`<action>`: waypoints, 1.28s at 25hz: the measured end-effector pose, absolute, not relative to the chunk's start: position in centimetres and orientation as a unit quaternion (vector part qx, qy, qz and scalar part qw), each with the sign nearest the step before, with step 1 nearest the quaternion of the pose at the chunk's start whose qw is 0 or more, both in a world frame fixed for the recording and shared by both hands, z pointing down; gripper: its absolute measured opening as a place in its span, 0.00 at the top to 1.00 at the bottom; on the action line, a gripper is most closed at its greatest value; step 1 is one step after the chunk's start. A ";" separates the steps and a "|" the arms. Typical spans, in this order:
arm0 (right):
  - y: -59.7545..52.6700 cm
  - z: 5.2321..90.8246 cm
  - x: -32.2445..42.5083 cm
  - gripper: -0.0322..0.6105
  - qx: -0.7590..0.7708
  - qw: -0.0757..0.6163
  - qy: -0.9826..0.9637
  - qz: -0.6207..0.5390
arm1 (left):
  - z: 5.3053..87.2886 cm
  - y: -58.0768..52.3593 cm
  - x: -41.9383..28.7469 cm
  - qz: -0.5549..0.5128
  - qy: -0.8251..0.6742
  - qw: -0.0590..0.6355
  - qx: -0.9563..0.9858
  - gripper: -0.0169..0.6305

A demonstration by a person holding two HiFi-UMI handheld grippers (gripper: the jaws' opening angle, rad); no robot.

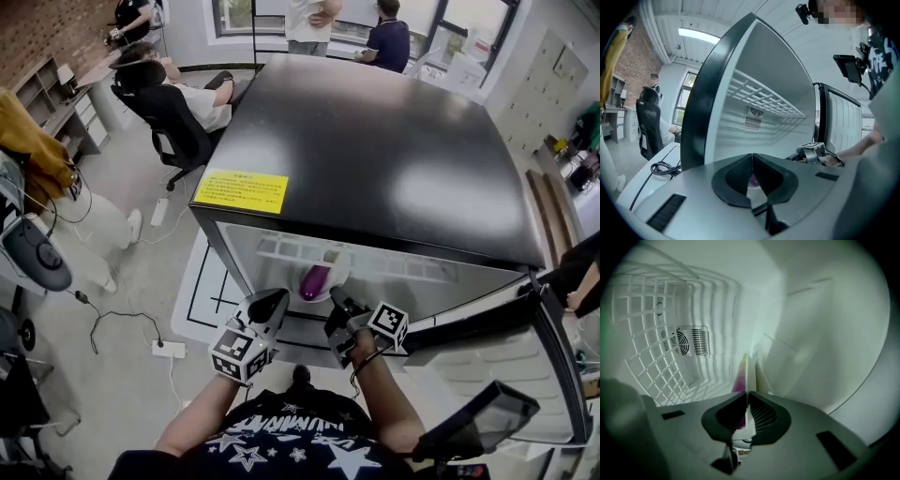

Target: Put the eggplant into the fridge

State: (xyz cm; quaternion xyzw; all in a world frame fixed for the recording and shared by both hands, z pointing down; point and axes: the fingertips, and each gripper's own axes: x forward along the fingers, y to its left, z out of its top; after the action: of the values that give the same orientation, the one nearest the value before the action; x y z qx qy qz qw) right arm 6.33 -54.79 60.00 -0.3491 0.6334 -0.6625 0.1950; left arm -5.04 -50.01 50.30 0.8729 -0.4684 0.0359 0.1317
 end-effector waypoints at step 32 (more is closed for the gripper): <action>-53.7 60.8 5.4 0.79 -0.412 0.076 0.672 -0.611 | 49.8 -48.7 -6.3 0.023 -0.478 0.127 0.869 0.96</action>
State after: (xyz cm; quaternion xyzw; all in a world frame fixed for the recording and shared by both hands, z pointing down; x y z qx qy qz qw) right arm 5.43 -53.70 60.78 -0.4119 0.6717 -0.6111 0.0761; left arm -6.28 -48.72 49.77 0.8688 -0.4781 0.0234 0.1267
